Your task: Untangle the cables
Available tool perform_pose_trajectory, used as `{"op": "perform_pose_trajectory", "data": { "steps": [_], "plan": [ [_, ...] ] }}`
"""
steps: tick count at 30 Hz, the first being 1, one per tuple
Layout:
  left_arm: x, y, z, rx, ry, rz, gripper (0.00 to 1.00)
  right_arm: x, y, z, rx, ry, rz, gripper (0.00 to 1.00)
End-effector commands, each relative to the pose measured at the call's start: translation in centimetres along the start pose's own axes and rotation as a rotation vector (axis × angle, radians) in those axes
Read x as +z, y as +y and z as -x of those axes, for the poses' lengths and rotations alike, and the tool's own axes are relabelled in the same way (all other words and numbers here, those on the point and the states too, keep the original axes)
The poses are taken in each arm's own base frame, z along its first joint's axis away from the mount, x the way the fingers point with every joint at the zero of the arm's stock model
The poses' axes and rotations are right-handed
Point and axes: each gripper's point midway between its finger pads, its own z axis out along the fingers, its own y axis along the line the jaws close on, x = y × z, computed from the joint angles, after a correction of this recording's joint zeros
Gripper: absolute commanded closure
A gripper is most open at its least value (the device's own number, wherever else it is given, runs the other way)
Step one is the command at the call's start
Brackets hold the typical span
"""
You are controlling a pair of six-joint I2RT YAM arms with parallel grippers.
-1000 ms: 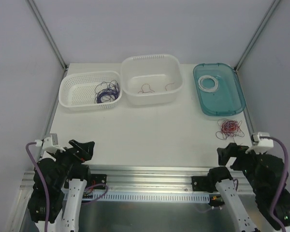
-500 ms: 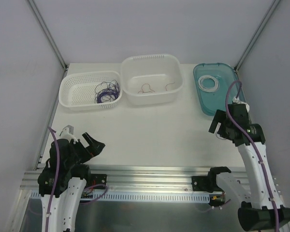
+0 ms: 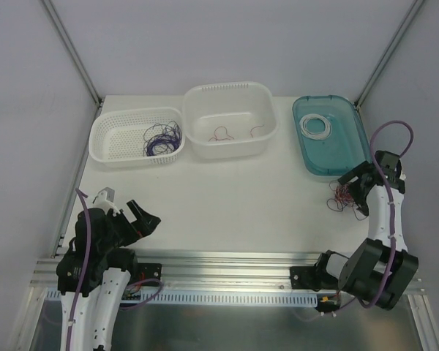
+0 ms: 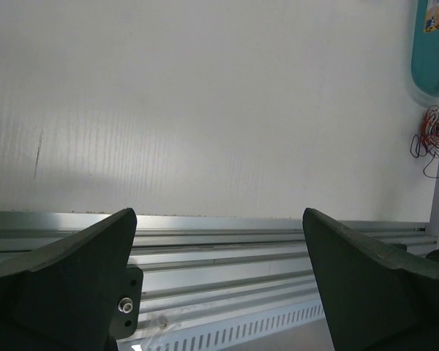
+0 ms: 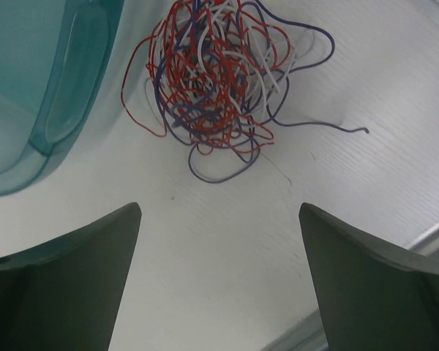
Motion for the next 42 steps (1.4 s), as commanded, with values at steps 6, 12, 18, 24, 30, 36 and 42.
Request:
{"op": "perform_pose_trajectory", "data": {
  "steps": [6, 12, 18, 24, 30, 36, 42],
  "plan": [
    [-0.1, -1.2, 0.6, 0.009, 0.016, -0.031, 0.01, 5.3, 0.5, 1.1, 0.231, -0.023, 0.038, 0.09],
    [0.0, -1.3, 0.3, 0.011, 0.031, -0.042, 0.01, 7.7, -0.8, 1.0, 0.256, -0.047, 0.004, 0.17],
    [0.3, -1.2, -0.2, 0.003, 0.065, -0.042, 0.01, 8.7, -1.5, -0.6, 0.212, 0.005, -0.027, 0.48],
    [0.5, -1.5, -0.7, -0.013, 0.098, -0.06, 0.04, 6.9, -0.7, -3.5, 0.138, 0.069, 0.036, 0.91],
    [2.0, -1.0, -2.2, -0.061, 0.166, -0.062, 0.06, 1.5, 3.6, -9.6, -0.133, 0.186, 0.252, 0.99],
    [3.1, -1.6, -2.6, -0.095, 0.223, -0.098, 0.06, -4.7, 8.0, -16.4, -0.418, 0.253, 0.521, 0.99],
    [3.6, -3.0, -2.1, -0.09, 0.264, -0.138, 0.06, -11.6, 12.7, -21.2, -0.725, 0.21, 0.769, 0.99]
  ]
}}
